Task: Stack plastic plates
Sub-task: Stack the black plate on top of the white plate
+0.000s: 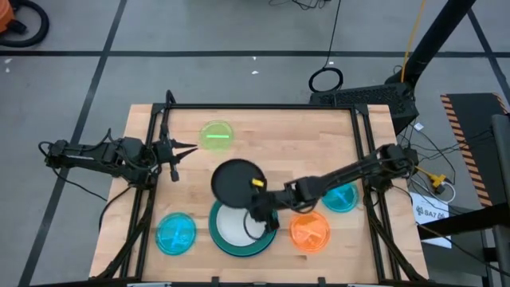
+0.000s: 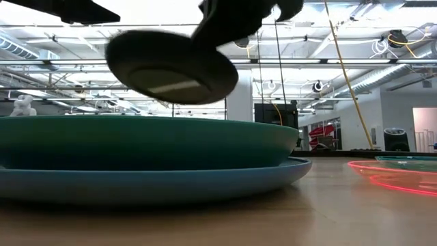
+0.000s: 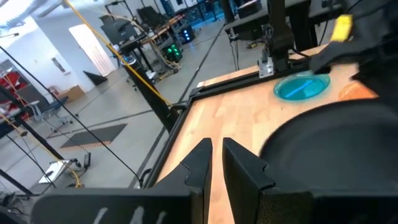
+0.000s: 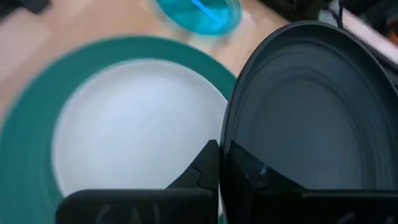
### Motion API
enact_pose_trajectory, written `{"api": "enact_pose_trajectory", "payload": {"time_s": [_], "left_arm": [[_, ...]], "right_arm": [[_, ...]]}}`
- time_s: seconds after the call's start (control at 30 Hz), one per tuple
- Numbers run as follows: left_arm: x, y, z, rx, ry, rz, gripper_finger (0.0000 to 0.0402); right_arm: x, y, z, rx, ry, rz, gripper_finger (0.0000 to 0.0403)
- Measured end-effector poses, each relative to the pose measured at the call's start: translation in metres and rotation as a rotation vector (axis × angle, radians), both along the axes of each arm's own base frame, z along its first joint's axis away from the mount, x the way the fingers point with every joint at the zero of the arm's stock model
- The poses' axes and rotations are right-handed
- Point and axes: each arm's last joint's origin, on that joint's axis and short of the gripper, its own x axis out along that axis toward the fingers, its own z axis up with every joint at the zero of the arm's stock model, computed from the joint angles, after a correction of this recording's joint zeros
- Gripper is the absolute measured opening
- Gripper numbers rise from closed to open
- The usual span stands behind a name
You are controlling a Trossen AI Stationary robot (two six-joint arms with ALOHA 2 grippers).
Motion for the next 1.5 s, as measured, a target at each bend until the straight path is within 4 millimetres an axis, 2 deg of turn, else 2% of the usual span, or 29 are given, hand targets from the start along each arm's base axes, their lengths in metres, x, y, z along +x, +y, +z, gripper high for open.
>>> {"api": "enact_pose_trajectory", "payload": {"time_s": [0.23,0.43,0.8,1.0,1.27,1.4,1.5], "left_arm": [[0.000,0.000,0.001,0.026,-0.005,-0.004,0.0047],[0.000,0.000,0.003,0.042,-0.021,-0.006,0.0047],[0.000,0.000,0.004,0.055,-0.027,-0.007,0.0047],[0.000,0.000,0.004,0.063,-0.028,-0.008,0.0047],[0.001,0.000,0.004,0.070,-0.025,-0.009,0.0047],[0.001,0.000,0.004,0.070,-0.025,-0.009,0.0047],[0.000,0.000,0.004,0.070,-0.026,-0.009,0.0047]], "right_arm": [[-0.012,0.035,0.001,0.007,-0.009,0.088,0.0004],[-0.014,0.059,0.010,0.081,-0.110,0.149,0.0004],[-0.015,0.073,0.007,0.154,-0.140,0.075,0.0004],[-0.005,0.079,-0.004,0.179,-0.193,0.080,0.0004],[0.009,0.088,-0.006,0.137,-0.116,0.083,0.0004],[0.014,0.091,-0.016,0.102,-0.010,0.068,0.0004],[0.015,0.092,-0.017,0.081,0.044,0.062,0.0004]]}}
